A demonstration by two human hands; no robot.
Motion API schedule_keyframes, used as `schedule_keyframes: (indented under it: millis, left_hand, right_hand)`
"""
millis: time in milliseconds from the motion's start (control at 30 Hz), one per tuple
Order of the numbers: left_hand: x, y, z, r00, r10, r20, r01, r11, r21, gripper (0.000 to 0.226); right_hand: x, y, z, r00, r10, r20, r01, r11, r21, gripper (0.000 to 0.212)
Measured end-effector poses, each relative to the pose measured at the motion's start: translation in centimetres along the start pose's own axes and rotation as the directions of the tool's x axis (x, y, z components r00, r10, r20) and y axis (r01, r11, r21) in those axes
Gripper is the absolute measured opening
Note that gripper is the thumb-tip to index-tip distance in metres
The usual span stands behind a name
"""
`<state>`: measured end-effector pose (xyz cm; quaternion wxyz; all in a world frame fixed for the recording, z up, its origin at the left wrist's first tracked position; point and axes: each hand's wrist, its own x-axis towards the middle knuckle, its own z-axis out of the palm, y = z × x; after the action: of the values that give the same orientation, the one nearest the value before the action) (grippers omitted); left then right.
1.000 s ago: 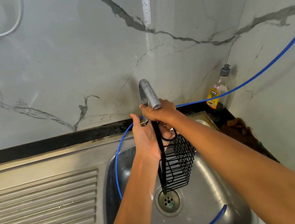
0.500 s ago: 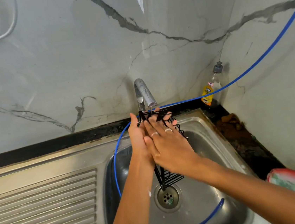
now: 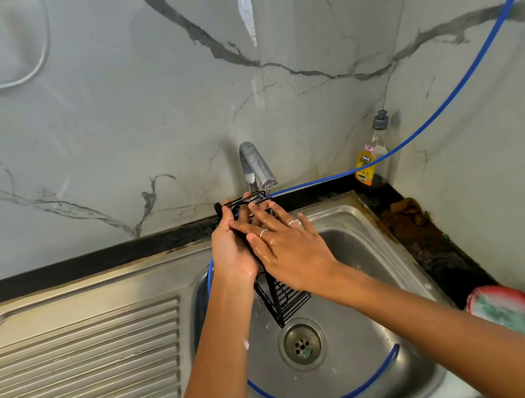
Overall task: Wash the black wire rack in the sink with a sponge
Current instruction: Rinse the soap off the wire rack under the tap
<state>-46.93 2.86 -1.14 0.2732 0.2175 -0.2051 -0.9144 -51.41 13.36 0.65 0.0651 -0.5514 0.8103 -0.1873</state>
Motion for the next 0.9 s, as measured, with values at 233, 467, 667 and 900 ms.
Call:
schedule_keyframes:
  millis: [233,467,667,900]
  left_hand:
    - [-1.0,-0.2,-1.2,0.999,0.037,0.024,-0.036,0.998,-0.048,0.038]
    - [-2.9,-0.8,-1.5,0.994,0.015,0.112,-0.002,0.994,-0.113,0.051]
    - [-4.8,-0.2,-1.4,0.983,-0.035,0.180,0.050,0.995,-0.081,0.057]
    - [-5.6,-3.4,-2.5,0.978,-0.202,-0.052,0.205,0.976,0.068,0.057]
  right_hand:
    - [4.1,1.6,-0.8,0.926,0.340,0.165,-0.375,0.769,0.519,0.066]
    - [4.7,3.7,-2.1,0.813,0.201,0.546,-0.557,0.540,0.631,0.041]
    - [3.0,3.0,-4.7,0.835,0.201,0.512,-0.524,0.576,0.627,0.039]
    - [-0.4,3.8,-5.3,0.945,0.080,0.316,-0.292,0.637,0.713,0.039]
